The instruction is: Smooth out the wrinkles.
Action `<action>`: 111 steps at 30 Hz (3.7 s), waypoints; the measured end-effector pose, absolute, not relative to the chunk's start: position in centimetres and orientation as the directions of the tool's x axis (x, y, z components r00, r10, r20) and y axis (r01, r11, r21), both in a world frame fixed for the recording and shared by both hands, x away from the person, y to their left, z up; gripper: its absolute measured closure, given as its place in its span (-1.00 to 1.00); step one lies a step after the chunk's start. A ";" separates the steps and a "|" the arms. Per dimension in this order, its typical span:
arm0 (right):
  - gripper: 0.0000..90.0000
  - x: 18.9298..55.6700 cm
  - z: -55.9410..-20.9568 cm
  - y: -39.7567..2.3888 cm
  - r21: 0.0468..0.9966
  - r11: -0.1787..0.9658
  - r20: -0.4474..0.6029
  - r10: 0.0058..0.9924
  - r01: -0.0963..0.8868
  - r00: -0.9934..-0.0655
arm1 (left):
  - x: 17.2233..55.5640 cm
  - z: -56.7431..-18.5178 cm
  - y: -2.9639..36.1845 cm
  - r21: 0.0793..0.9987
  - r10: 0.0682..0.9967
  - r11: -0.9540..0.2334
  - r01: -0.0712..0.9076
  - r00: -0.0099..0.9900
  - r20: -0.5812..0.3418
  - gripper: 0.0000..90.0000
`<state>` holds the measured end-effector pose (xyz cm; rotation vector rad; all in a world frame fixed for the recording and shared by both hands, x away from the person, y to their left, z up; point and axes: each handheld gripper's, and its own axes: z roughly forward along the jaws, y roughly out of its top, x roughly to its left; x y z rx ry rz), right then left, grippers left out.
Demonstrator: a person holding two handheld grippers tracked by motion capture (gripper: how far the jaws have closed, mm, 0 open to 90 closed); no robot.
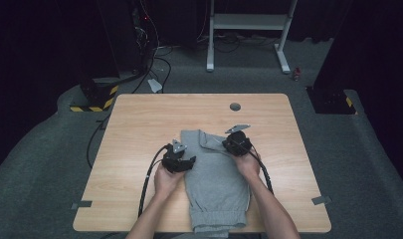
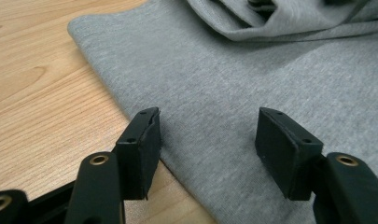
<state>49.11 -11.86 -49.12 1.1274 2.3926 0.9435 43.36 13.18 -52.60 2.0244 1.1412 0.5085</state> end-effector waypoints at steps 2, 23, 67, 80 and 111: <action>0.99 48.8 -48.3 -12.4 0.717 0.448 -0.018 0.777 0.533 -0.629 | 43.4 -52.6 13.2 0.765 0.851 -0.327 0.555 0.525 -0.017 -0.11; 0.85 50.1 -49.0 -18.1 0.710 0.277 -0.029 0.930 0.648 -0.366 | 43.3 -52.6 13.2 0.764 0.852 -0.325 0.557 0.523 -0.019 -0.11; 0.93 44.0 -50.9 -18.2 0.652 0.440 -0.114 0.862 0.618 -0.493 | 43.4 -52.6 13.1 0.763 0.857 -0.323 0.559 0.515 -0.014 -0.13; 0.74 43.0 -51.5 -17.2 0.712 0.442 -0.065 0.815 0.545 -0.576 | 44.6 -52.6 13.2 0.764 0.862 -0.326 0.556 0.507 -0.002 -0.13; 0.22 39.6 -51.7 -17.7 0.719 0.432 0.007 0.779 0.545 -0.627 | 40.6 -52.0 12.3 0.713 0.813 -0.392 0.581 0.582 -0.027 -0.22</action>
